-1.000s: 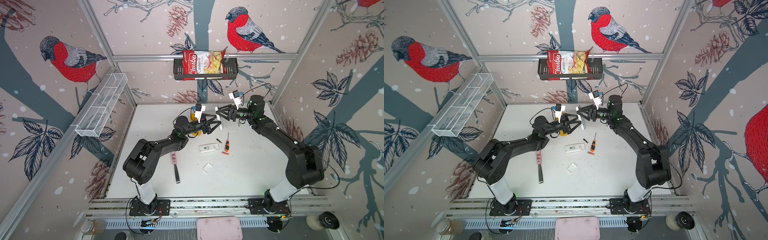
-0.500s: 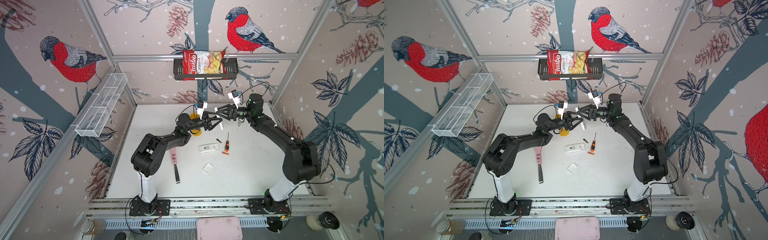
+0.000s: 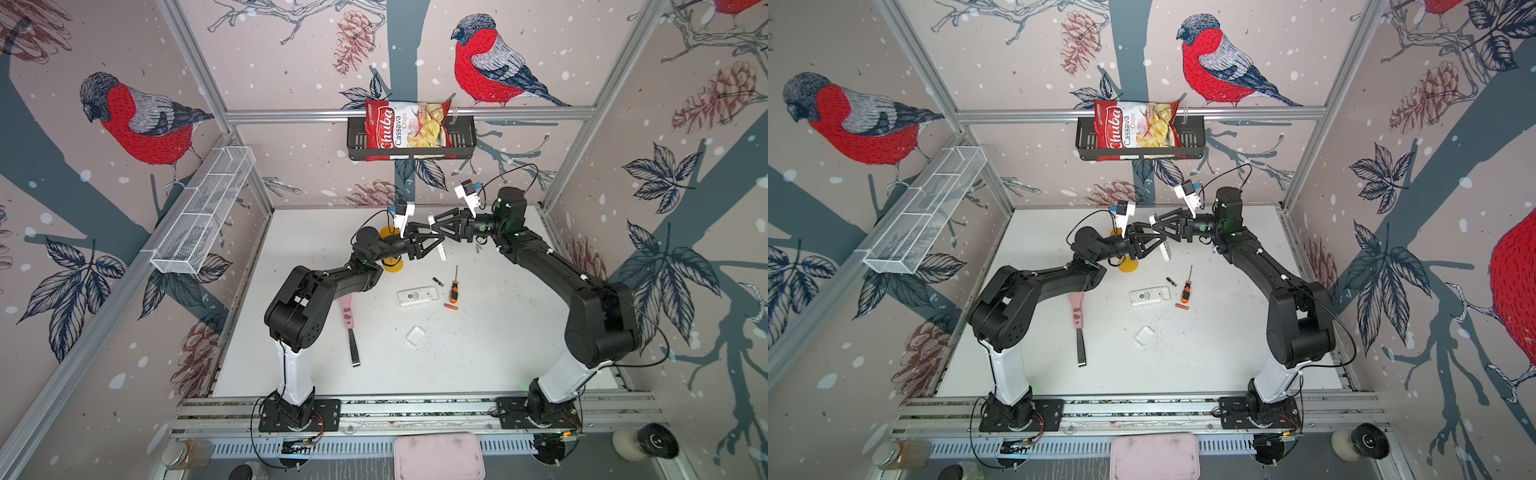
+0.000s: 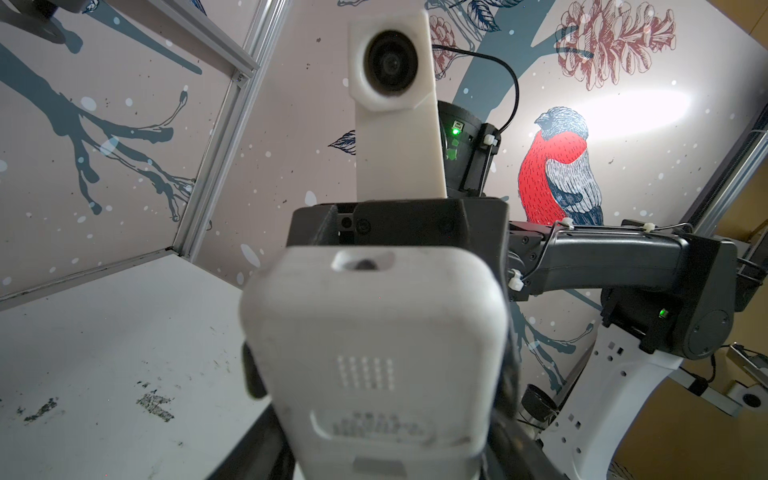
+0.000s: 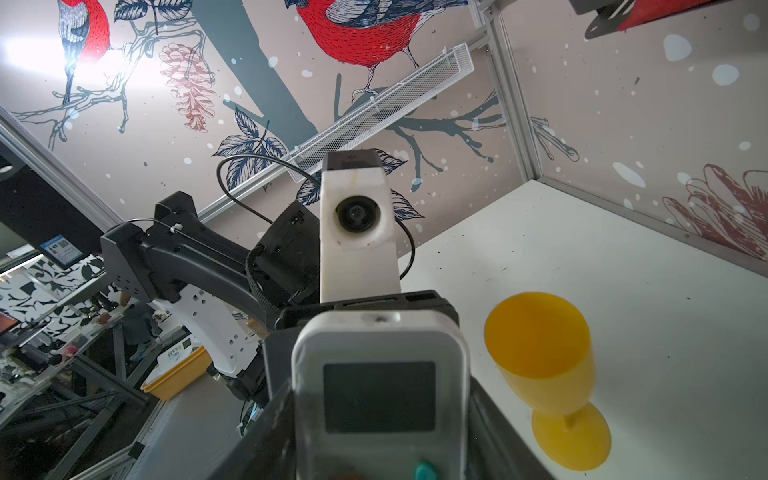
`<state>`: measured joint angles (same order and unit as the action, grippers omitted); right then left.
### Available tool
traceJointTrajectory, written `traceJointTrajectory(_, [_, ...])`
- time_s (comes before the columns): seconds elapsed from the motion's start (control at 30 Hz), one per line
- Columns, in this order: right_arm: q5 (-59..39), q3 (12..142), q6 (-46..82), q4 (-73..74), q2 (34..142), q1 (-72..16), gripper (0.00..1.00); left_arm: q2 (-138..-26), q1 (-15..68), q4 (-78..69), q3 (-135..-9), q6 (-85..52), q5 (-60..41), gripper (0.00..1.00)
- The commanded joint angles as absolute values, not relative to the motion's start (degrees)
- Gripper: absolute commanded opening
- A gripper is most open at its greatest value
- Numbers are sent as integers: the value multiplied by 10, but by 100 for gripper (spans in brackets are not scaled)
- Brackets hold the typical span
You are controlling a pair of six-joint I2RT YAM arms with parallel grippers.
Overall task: Unload the batteries from the remote control
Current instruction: 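Close the left gripper on the remote while the right gripper opens and withdraws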
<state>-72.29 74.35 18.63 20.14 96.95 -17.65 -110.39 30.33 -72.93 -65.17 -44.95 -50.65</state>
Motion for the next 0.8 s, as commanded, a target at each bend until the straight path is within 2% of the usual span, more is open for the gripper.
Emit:
traceJointTrajectory(0.0, [-739, 744, 200, 223, 970, -179, 22, -1104, 303, -775, -652, -454, -509, 52])
traceJointTrajectory(0.17, [-737, 743, 200, 222, 971, -180, 29, -1100, 304, -771, -652, -453, -513, 38])
traceJointTrajectory(0.37, [-721, 742, 187, 210, 970, -181, 65, -1087, 309, -755, -644, -438, -507, 32])
traceJointTrajectory(0.5, [-667, 737, 170, 197, 958, -176, 79, -1068, 310, -687, -640, -408, -479, 30])
traceJointTrajectory(0.77, [-550, 687, 218, 240, 917, -148, 90, -1018, 310, -605, -598, -378, -408, 30])
